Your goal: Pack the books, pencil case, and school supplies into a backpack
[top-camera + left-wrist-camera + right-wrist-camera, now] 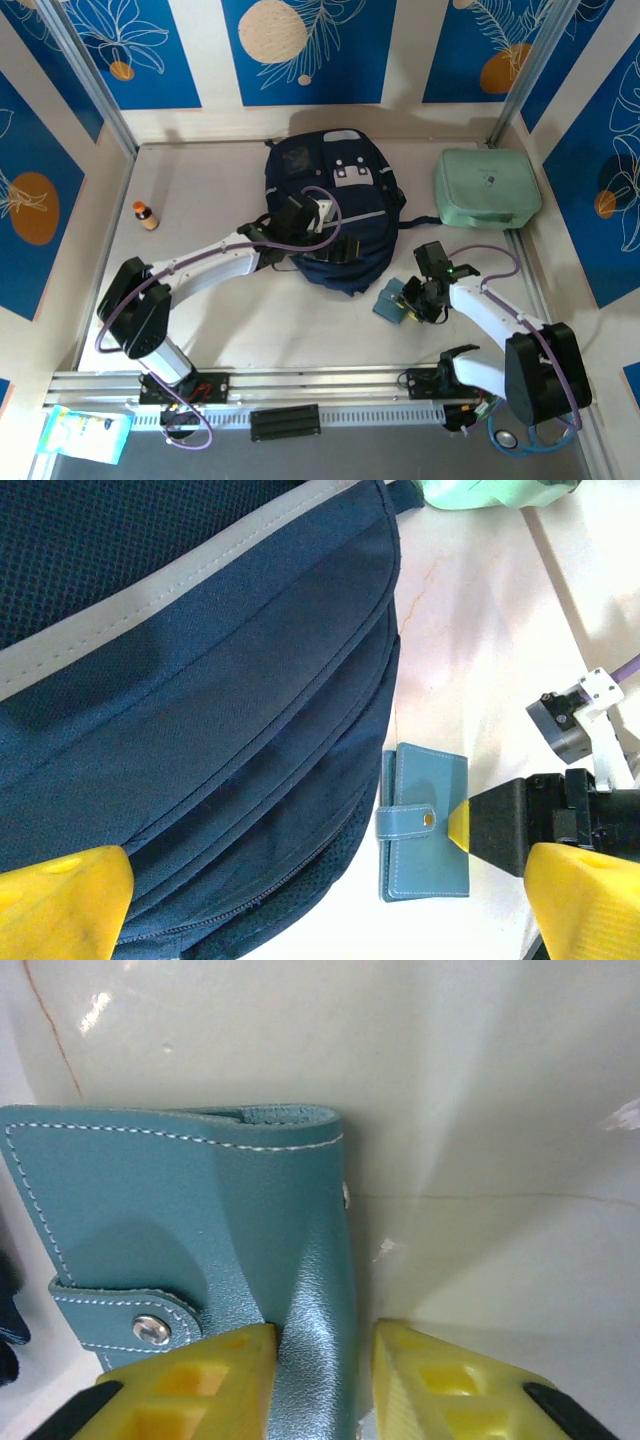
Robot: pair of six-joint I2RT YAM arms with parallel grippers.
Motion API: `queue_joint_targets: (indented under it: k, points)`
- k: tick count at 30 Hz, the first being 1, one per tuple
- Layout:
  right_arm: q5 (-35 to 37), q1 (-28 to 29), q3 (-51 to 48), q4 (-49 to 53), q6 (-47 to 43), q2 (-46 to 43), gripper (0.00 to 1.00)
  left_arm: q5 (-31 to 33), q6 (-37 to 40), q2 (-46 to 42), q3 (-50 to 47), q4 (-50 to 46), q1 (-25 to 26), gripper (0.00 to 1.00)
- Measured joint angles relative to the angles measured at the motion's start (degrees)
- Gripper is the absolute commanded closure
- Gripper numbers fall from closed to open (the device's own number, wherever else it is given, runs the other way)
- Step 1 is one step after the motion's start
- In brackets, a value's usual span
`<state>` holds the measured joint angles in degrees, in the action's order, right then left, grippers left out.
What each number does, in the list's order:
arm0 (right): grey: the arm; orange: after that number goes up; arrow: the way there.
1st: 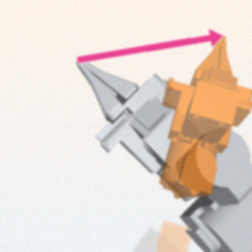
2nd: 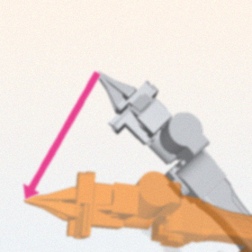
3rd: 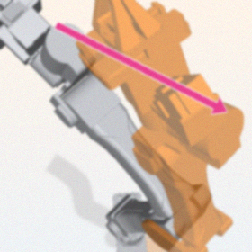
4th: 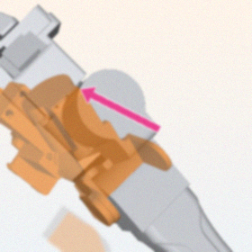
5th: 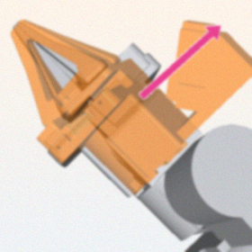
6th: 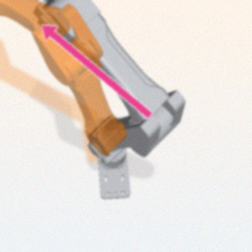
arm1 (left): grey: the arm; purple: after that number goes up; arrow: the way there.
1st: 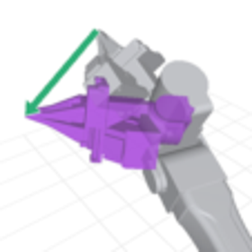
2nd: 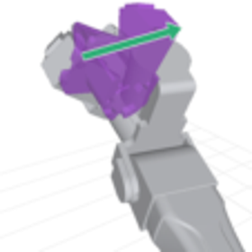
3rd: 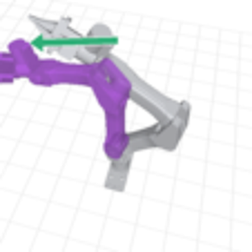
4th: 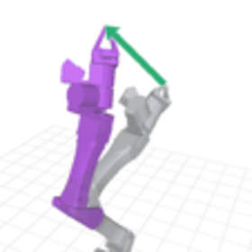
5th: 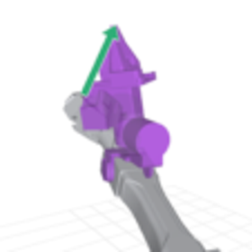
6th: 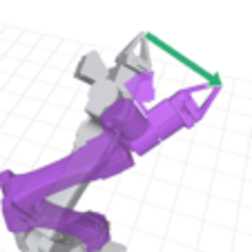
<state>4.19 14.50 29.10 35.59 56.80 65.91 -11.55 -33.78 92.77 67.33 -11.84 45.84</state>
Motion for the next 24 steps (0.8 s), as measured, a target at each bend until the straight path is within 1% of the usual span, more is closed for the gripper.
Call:
queue_joint_targets:
  k: [2,7,9,12,17,20,24]
  points:
    - [-0.4,-0.2,0.0,-0.3,-0.3,0.3,0.82,0.0,0.0,0.1,0.1,-0.2,0.0,0.0]
    - [-1.1,-0.8,1.1,0.0,-1.4,0.9,0.97,0.0,0.1,0.1,0.1,-1.1,0.0,0.0]
    - [-0.7,-0.8,2.0,0.5,-2.4,0.8,1.0,0.0,0.2,0.1,0.1,-1.2,0.0,0.0]
    - [1.1,-1.2,3.6,2.2,-4.0,-0.2,1.0,0.1,0.2,0.1,0.1,-1.2,0.0,0.0]
    - [3.1,-2.9,7.1,5.3,-7.5,-5.6,1.0,0.0,-0.3,0.0,-0.3,-0.1,-1.0,0.0]
    - [2.1,-4.7,10.6,6.2,-10.0,-7.4,1.0,-0.9,-1.5,-0.1,-1.7,2.0,-2.5,0.0]
    - [-2.2,-6.0,16.0,5.6,-13.2,-8.0,1.0,-3.7,-3.8,-0.1,-2.8,4.7,-4.1,0.0]
